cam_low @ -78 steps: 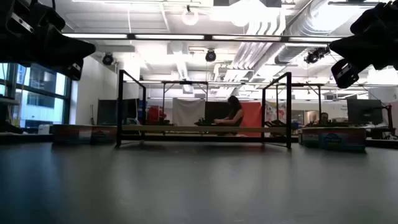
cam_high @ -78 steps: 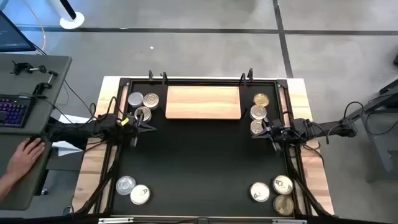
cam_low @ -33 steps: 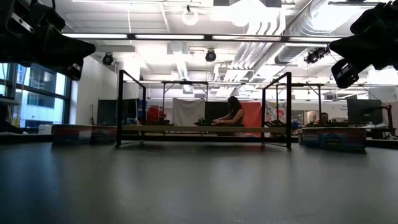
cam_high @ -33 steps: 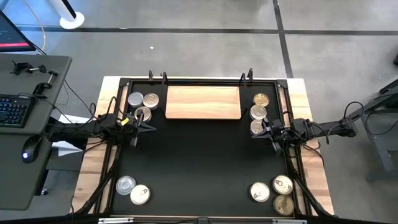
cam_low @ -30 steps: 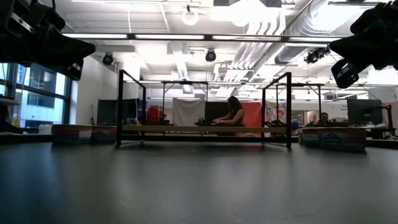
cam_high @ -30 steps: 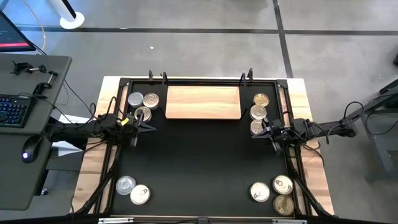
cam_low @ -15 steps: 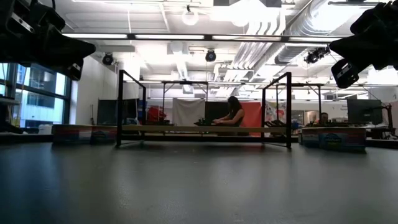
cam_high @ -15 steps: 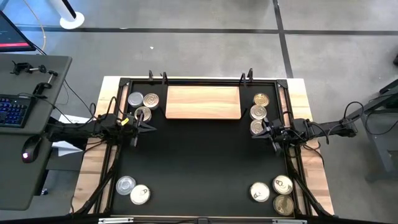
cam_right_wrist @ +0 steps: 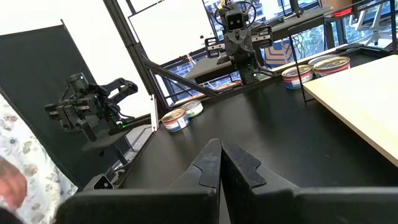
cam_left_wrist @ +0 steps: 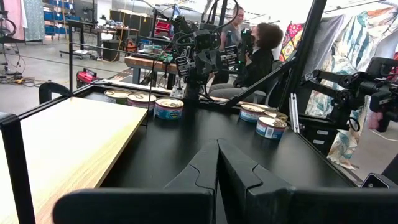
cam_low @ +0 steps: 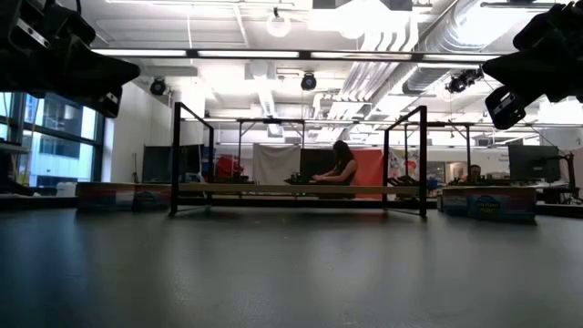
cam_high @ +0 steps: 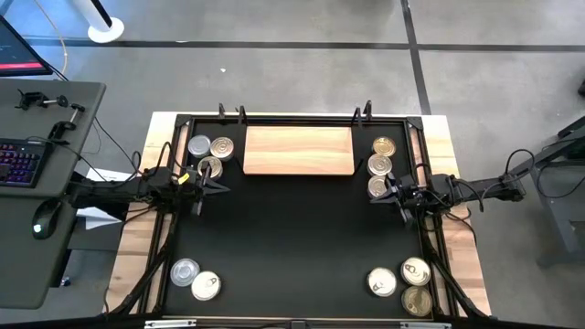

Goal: Stack canned seafood by type on shelf
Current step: Put the blue-pink tuna can on the shelf

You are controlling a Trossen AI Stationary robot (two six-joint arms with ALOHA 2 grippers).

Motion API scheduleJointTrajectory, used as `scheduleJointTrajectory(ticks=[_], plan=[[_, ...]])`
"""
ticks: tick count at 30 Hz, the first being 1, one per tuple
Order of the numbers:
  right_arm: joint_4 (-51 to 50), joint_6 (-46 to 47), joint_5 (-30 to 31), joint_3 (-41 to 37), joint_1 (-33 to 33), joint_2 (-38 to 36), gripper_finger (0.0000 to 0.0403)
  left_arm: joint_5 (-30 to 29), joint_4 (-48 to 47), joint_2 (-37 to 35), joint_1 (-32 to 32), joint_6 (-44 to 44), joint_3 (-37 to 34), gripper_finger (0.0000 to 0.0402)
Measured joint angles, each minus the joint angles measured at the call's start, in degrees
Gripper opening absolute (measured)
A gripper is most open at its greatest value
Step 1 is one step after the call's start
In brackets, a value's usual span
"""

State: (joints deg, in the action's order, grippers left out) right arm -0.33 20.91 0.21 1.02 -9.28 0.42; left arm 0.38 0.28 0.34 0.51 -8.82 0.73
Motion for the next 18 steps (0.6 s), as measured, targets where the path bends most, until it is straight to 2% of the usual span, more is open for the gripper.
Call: scheduleJointTrajectory(ticks=[4, 6, 10, 12, 14, 15, 18], plan=[[5.1, 0.8, 4.7, -0.1, 0.0, 0.0, 0.0, 0.0, 0.0, 0.0, 0.0, 0.0, 0.0, 0.0], [15.9, 5.8, 8.4, -0.1, 0.0, 0.1, 0.0, 0.0, 0.0, 0.0, 0.0, 0.0, 0.0, 0.0], [37.6, 10.3, 21.4, 0.1, 0.1, 0.0, 0.0, 0.0, 0.0, 0.0, 0.0, 0.0, 0.0, 0.0], [41.7, 8.3, 22.1, 0.4, 0.0, 0.0, 0.0, 0.0, 0.0, 0.0, 0.0, 0.0, 0.0, 0.0], [37.5, 6.1, 18.4, 2.8, 0.0, 0.5, 0.0, 0.0, 0.0, 0.0, 0.0, 0.0, 0.0, 0.0], [32.3, 6.0, 16.3, 4.8, 0.0, 1.3, 0.0, 0.0, 0.0, 0.0, 0.0, 0.0, 0.0, 0.0], [8.0, 8.5, 13.9, 13.1, 0.0, 5.3, 0.0, 0.0, 0.0, 0.0, 0.0, 0.0, 0.0, 0.0]])
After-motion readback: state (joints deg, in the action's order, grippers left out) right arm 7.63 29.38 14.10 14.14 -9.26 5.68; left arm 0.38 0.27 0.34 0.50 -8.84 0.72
